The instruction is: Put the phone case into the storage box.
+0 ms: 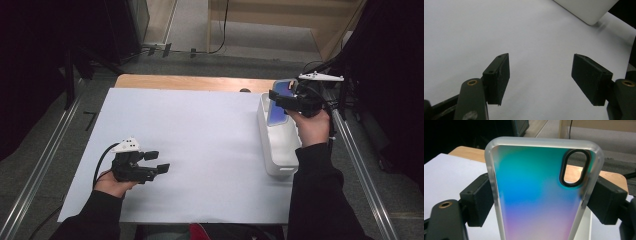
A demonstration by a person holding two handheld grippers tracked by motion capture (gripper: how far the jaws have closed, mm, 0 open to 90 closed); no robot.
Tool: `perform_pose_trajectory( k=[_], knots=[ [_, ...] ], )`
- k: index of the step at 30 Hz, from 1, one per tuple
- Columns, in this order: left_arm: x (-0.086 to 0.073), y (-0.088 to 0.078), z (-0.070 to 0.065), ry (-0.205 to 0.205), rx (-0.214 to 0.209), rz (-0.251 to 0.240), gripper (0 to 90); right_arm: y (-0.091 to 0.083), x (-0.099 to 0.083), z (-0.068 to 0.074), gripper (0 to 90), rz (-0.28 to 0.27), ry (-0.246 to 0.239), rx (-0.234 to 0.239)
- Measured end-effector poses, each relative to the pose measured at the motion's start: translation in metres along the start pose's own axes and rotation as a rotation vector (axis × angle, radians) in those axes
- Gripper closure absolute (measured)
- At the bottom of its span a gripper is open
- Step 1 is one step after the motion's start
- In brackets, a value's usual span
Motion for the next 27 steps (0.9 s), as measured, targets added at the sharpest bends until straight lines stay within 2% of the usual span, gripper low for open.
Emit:
perform_pose_trajectory(
  k=[7, 14, 17, 27],
  knots=[
    [0.0, 0.0, 0.0, 0.0, -0.002, -0.001, 30.9, 0.01, 0.007, -0.009, 14.9, -0.001, 0.008, -0.026],
    [0.0, 0.0, 0.0, -0.002, -0.004, 0.0, 30.8, 0.023, 0.011, -0.017, 14.9, 0.002, 0.042, -0.034],
    [0.0, 0.0, 0.0, -0.002, -0.006, 0.0, 30.8, 0.027, 0.011, -0.02, 14.9, 0.012, 0.031, -0.048],
    [0.0, 0.0, 0.0, -0.002, -0.007, 0.0, 30.8, 0.043, 0.015, -0.031, 14.9, 0.013, 0.042, -0.086]
  ],
)
Point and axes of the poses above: each handheld gripper's, and its own axes: y roughly forward along the jaws, x roughly out of its top, z roughly to its left, the point moved 9 cm from there along y, roughly forward along the jaws, and after that the axes turned 6 degrees about -y, right-handed, at the moved point
